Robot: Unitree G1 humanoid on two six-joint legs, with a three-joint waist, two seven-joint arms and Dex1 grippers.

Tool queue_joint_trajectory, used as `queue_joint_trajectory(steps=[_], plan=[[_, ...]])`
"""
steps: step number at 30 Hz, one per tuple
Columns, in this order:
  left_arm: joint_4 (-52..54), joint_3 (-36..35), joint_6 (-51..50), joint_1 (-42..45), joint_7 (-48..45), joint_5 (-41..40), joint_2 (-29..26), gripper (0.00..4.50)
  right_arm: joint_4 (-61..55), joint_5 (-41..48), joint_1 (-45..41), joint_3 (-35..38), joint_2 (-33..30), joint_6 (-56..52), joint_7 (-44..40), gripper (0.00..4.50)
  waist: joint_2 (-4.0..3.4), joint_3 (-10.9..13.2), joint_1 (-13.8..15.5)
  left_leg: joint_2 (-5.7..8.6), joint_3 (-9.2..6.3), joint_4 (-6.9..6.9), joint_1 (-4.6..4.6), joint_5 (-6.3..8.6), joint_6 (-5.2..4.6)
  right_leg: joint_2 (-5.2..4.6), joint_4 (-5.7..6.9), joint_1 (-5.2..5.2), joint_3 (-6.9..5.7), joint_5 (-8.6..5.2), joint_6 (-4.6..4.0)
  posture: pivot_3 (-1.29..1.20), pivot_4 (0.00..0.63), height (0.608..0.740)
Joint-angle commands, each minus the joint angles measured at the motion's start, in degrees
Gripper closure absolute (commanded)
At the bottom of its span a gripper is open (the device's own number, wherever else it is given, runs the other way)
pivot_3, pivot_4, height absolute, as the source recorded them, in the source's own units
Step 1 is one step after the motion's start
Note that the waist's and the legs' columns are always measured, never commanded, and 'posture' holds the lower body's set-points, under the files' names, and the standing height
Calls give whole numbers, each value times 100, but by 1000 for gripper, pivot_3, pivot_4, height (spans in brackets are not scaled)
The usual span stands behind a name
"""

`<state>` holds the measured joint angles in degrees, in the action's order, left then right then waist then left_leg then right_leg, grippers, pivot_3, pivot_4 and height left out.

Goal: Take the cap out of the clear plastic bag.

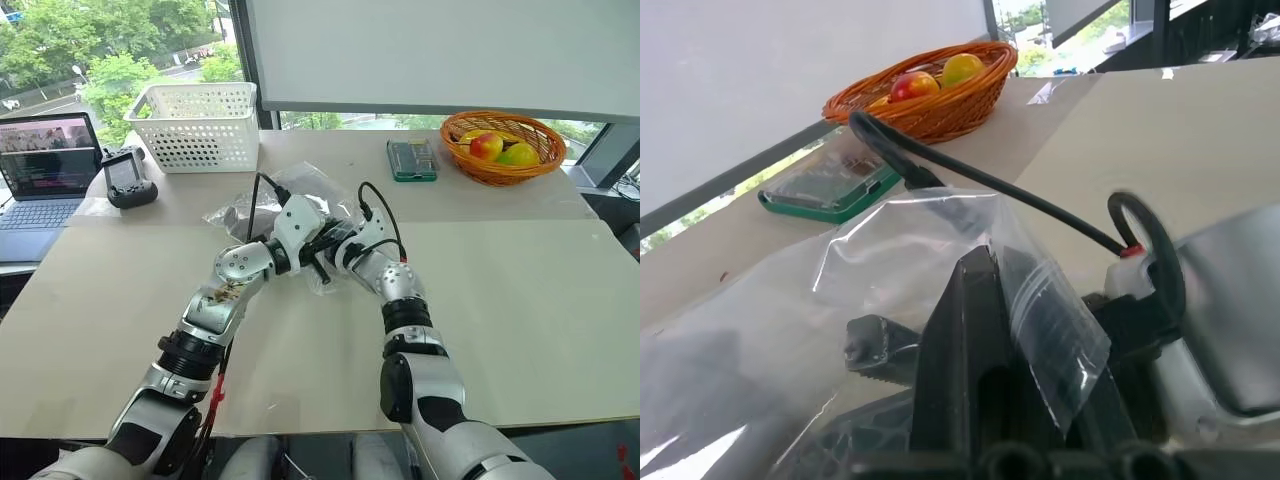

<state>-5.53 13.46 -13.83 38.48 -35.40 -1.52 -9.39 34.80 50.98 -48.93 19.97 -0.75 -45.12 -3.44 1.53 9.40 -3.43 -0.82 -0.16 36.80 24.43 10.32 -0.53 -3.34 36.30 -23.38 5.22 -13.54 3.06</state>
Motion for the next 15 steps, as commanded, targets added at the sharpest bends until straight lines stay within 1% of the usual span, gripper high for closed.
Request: queue_joint_trajectory(steps=[1, 3, 5, 8, 11, 13, 15], plan=[[58, 52, 220, 49, 42, 50, 25, 4500, -1734, 798, 497, 179, -124, -1439, 649, 4465, 0, 0, 44, 2, -2, 0, 12, 0, 0, -4, 3, -8, -2, 0, 0, 0, 150, 740], [-30, 78, 301, 62, 48, 49, 37, 4500, -2461, 1195, 821, 327, -178, -1971, 1081, 4465, 0, 0, 87, 2, 1, 1, 32, -1, 0, -8, 4, -31, 2, 4, 3, 0, 150, 740], [-131, 130, 404, 85, 51, 43, 53, 4500, -3048, 1709, 1065, 500, -217, -2417, 1552, 4465, 0, 0, 98, 3, 4, 3, 44, -1, 0, -9, 43, -52, 6, 4, 3, 0, 150, 740], [-262, 215, 535, 120, 38, 20, 101, 4500, -3463, 2506, 1309, 794, -372, -2780, 2205, 4465, 0, 0, 86, 7, 12, 7, 56, -2, -1, -5, 41, -74, 15, 3, 3, 0, 150, 740], [-352, 280, 626, 146, 27, -12, 130, 4500, -3518, 3100, 1458, 964, -556, -2778, 2827, 4465, -1, -1, 49, 5, 19, 7, 53, -2, -1, 2, 36, -76, 24, 2, 3, 0, 150, 740], [-411, 320, 683, 172, 27, -39, 140, 4500, -3489, 3474, 1478, 1064, -640, -2570, 3212, 4465, -1, -1, 34, 5, 20, 6, 52, -3, -2, 4, 38, -77, 25, 2, 3, 0, 150, 740], [-452, 342, 724, 189, 27, -55, 146, 4500, -3432, 3969, 1437, 1104, -588, -2242, 3635, 4465, -1, -1, 24, 5, 19, 7, 52, -4, -4, 5, 38, -77, 25, 1, 4, 0, 150, 740]])
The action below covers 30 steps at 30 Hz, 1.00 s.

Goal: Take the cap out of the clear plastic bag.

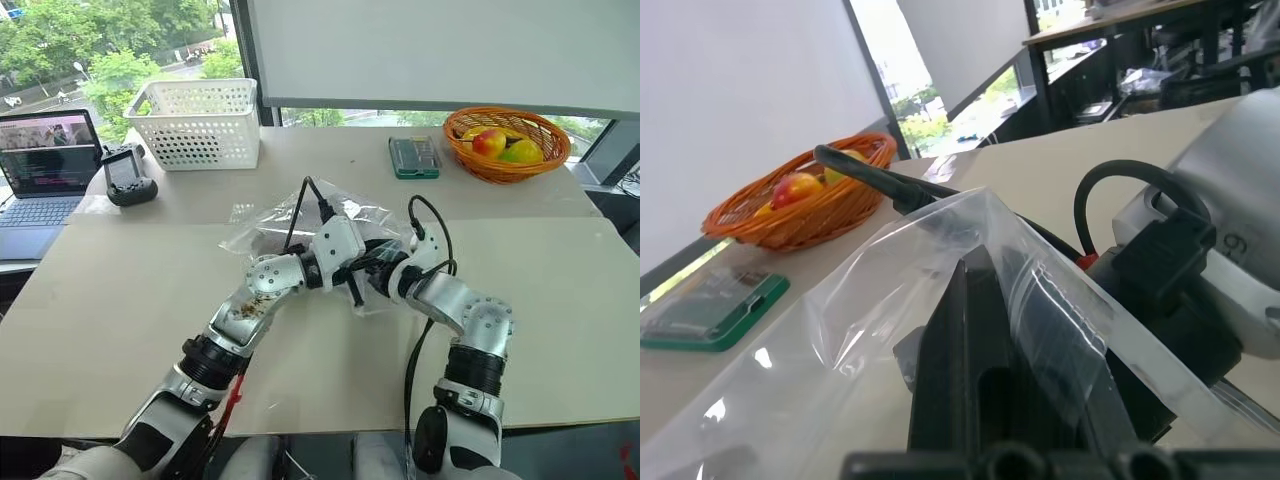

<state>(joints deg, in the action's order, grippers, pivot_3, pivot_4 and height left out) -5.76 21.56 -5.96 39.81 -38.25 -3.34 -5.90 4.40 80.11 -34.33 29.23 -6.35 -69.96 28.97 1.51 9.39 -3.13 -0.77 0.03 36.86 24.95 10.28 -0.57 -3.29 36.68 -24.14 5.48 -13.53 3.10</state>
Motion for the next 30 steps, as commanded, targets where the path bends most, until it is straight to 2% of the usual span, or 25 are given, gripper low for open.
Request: queue_joint_trajectory(steps=[1, 4, 8, 10, 11, 13, 14, 15, 20, 22, 30], plan=[[-443, -460, -50, 63, 315, 121, -202, 4500, -383, 1221, -54, 186, -12, 394, 544, 4465, 0, 0, -10, 0, 0, 0, 0, 0, 0, 0, -1, 0, 0, 0, 0, 0, 150, 740], [-496, -443, 1, 82, 331, 114, -209, 4500, -478, 1775, -118, 114, -146, 746, 742, 4465, 0, 0, -11, 1, 0, 0, 3, 0, -1, 0, -3, 0, 0, -1, 2, 0, 150, 740], [-506, -414, 56, 63, 351, 121, -238, 4500, -459, 1755, -60, -152, -368, 943, 723, 4465, 0, 0, -9, 2, 0, 0, 4, 0, -1, -1, -6, 1, -1, -1, 2, 0, 150, 740], [-505, -405, 64, 50, 364, 128, -246, 4500, -359, 1523, -97, -329, -399, 1053, 506, 3834, 0, 0, -16, 2, -1, 0, 4, 0, -1, 0, -5, 0, -1, -1, 2, 0, 150, 740], [-499, -401, 64, 43, 370, 133, -248, 4500, -311, 1418, -120, -394, -402, 1121, 418, 3668, 0, 0, -26, 1, -1, 0, 3, -1, -1, 1, -5, 1, -1, -1, 2, 0, 150, 740], [-487, -400, 60, 35, 378, 139, -251, 4500, -203, 1145, -223, -498, -399, 1333, 190, 3018, 0, 0, -43, 1, 0, 0, 3, -1, -1, 1, -4, 0, -1, -1, 2, 0, 150, 740], [-477, -400, 59, 29, 377, 139, -255, 4500, -181, 1067, -247, -525, -400, 1414, 121, 2524, 0, 0, -48, 1, -1, 0, 3, -1, -1, 1, -4, 0, 0, -1, 2, 0, 150, 740], [-474, -399, 59, 25, 380, 141, -260, 4500, -144, 880, -297, -558, -459, 1507, 12, 2322, 0, 0, -49, 1, -1, 0, 3, -1, -1, 1, -3, 0, 0, -1, 2, 0, 150, 740], [-444, -364, 60, -18, 408, 146, -275, 4500, -61, 644, -519, -551, -970, 1481, -275, 466, 0, 0, -11, 1, -1, 0, 6, -1, -1, 0, -5, -1, -2, -2, 3, 0, 150, 740], [-446, -357, 61, -31, 414, 160, -262, 4500, 73, 675, -604, -556, -1133, 1377, -178, 26, -1, 0, -28, 2, 0, 1, 5, -1, -2, 0, -4, -2, 0, -2, 3, 0, 150, 740], [-512, -370, 75, 13, 429, 232, -152, 4500, 371, 434, -539, -1204, -1353, 379, -382, 26, -1, 0, -31, 0, 0, 0, 5, -1, -2, 1, -3, -2, 0, -2, 2, 0, 150, 740]])
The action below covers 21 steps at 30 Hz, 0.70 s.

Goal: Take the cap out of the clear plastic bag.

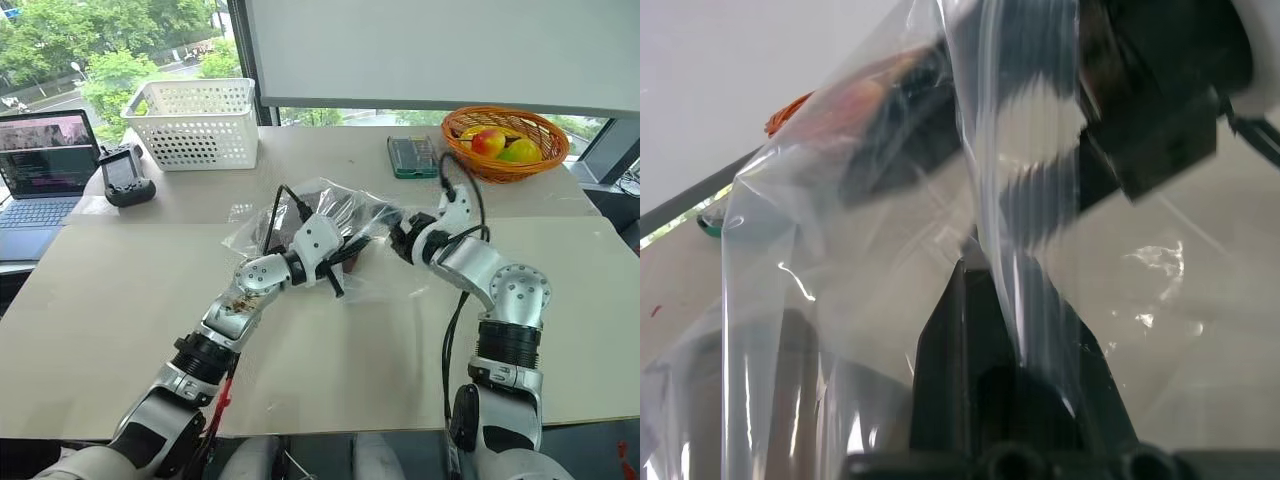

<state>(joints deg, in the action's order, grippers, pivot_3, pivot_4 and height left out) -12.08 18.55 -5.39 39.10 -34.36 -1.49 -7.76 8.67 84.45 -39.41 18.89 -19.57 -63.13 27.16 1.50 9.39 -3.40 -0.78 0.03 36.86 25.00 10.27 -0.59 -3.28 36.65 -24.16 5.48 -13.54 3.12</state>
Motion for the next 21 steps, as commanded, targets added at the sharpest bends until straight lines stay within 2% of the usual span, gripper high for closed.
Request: queue_joint_trajectory(steps=[1, 10, 12, 15, 18, 21], plan=[[145, -74, 14, 60, 38, 58, 31, 4500, 15, -99, -59, -262, 17, -344, -285, 26, 0, 0, -4, 0, 0, 0, 0, 0, 0, 0, 1, 0, 1, 0, 0, 0, 150, 740], [231, -129, -30, -4, 59, 142, 2, 4500, 1033, -1794, -634, -909, 396, -66, -1383, 26, -2, -1, -36, 0, 2, 2, -4, 0, 0, 0, 3, 0, 1, 0, 0, 0, 150, 740], [231, -150, 23, 50, 180, 262, -28, 4500, 1169, -2538, -727, -1295, 253, 37, -1694, 26, -2, -1, -33, 1, 1, 2, -3, 0, 0, 0, 3, 0, 0, 0, 0, 0, 150, 740], [200, -278, 12, 192, 286, 341, -72, 4500, 1122, -2712, -894, -1072, 40, -129, -2062, 26, -2, -1, -13, 1, 0, 2, -2, 0, 0, 0, 3, -1, -1, 0, 0, 0, 150, 740], [10, -632, -28, 516, 516, 283, -122, 4500, 516, -2209, -1022, -514, -658, -1037, -2317, 26, -4, 1, 85, 3, -2, 3, 8, 0, 0, -3, 3, -7, -4, 0, 0, 0, 150, 740], [-269, -810, 31, 760, 617, 158, -57, 4500, -550, -1629, -738, -423, -1747, -2231, -2990, 26, -4, 3, 170, 4, -7, 8, 24, 0, 0, -7, 2, -15, -12, 1, 0, 0, 150, 740]])
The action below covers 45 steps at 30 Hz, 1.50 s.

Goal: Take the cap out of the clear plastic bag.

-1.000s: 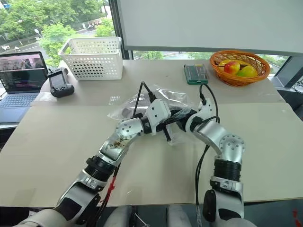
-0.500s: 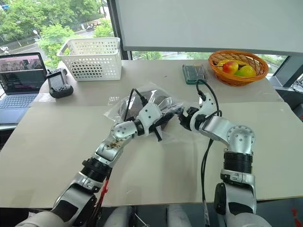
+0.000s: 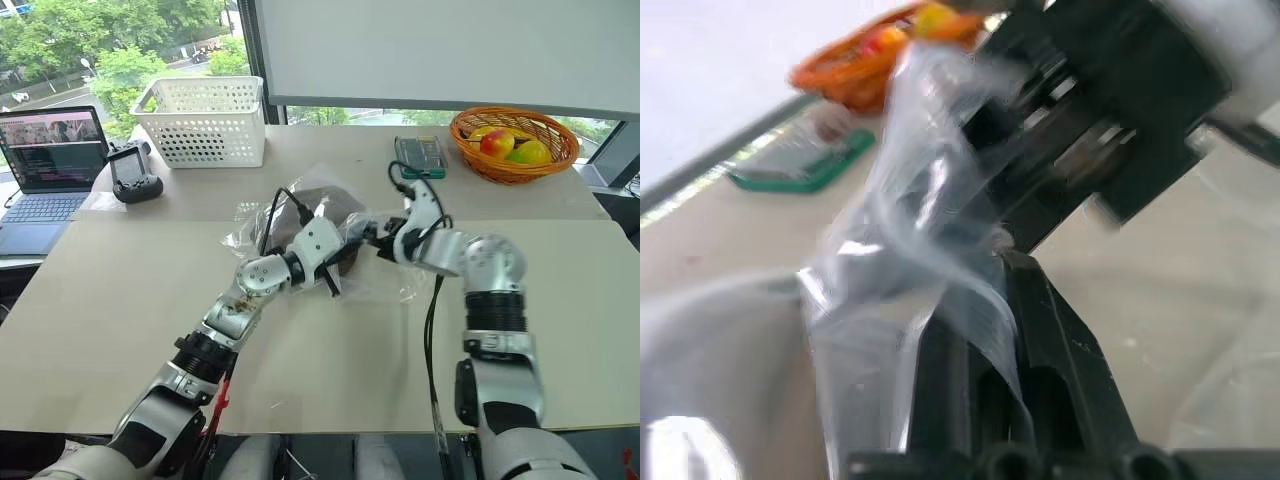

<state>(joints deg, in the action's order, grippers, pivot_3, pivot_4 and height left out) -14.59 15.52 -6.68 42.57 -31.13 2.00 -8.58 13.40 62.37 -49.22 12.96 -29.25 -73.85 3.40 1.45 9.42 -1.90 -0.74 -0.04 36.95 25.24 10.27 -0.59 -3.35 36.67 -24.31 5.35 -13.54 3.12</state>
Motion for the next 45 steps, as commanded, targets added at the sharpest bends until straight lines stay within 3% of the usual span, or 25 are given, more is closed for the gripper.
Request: queue_joint_trajectory(steps=[1, 5, 7, 12, 15, 21, 24, 32, 45], plan=[[-101, -514, 204, 463, 289, -197, 72, 4500, -1493, 723, 465, 94, -1134, -1417, -893, 26, 0, 0, 46, -4, -3, 1, 2, 0, 0, 3, -2, 3, -5, 0, 0, 0, 150, 740], [-387, -508, 403, 660, 224, -195, 257, 4500, -2999, 647, 1388, -456, -2235, -1700, -1643, 26, -1, -1, 67, -2, -3, -2, 1, 6, -10, 1, -38, 14, -6, 0, 0, 0, 150, 740], [-538, -509, 505, 778, 202, -189, 337, 4500, -3310, 562, 1701, -505, -2425, -1609, -1854, 26, 0, 0, 70, -1, -2, 3, 2, 6, -10, 1, -40, 16, -4, 4, 3, 0, 150, 740], [-872, -525, 695, 971, 92, -192, 408, 4500, -2927, 1007, 1507, 461, -1827, -1349, -1631, 26, 2, 0, -24, 0, 3, 15, -1, 2, -15, 7, -41, 17, 9, 21, 9, 0, 150, 740], [-782, -464, 683, 926, -18, -210, 438, 4500, -2274, 1998, 1116, 981, -1273, -1077, -901, 26, 2, 0, -47, -2, 3, 14, -4, 1, -17, 8, -42, 20, 9, 22, 8, 0, 150, 740], [-547, -446, 536, 931, -96, -241, 490, 4500, -1516, 3110, 1087, 1017, -1141, -556, 396, 26, 2, 0, 34, 0, 0, 5, 6, 1, -17, 2, -53, 17, 3, 23, 6, 0, 150, 740], [-535, -461, 513, 958, -102, -252, 489, 4500, -1223, 3183, 1054, 878, -940, -230, 966, 26, 1, 0, 70, 3, 4, 6, 5, 1, -17, -2, -53, 19, 5, 23, 7, 0, 150, 740], [-266, -346, 285, 942, -47, -234, 684, 4500, -755, 1746, 830, 291, 686, 936, 1554, 26, -3, -2, -25, 0, 5, 4, 4, 0, -18, 4, -46, 12, 9, 24, 7, 0, 150, 740], [523, -265, -405, 647, 76, -280, 828, 4500, 872, -451, 207, -157, 1803, 2108, 541, 26, -9, -6, -77, -1, 4, 5, 4, 0, -17, 5, -43, 10, 6, 24, 6, 0, 150, 740]])
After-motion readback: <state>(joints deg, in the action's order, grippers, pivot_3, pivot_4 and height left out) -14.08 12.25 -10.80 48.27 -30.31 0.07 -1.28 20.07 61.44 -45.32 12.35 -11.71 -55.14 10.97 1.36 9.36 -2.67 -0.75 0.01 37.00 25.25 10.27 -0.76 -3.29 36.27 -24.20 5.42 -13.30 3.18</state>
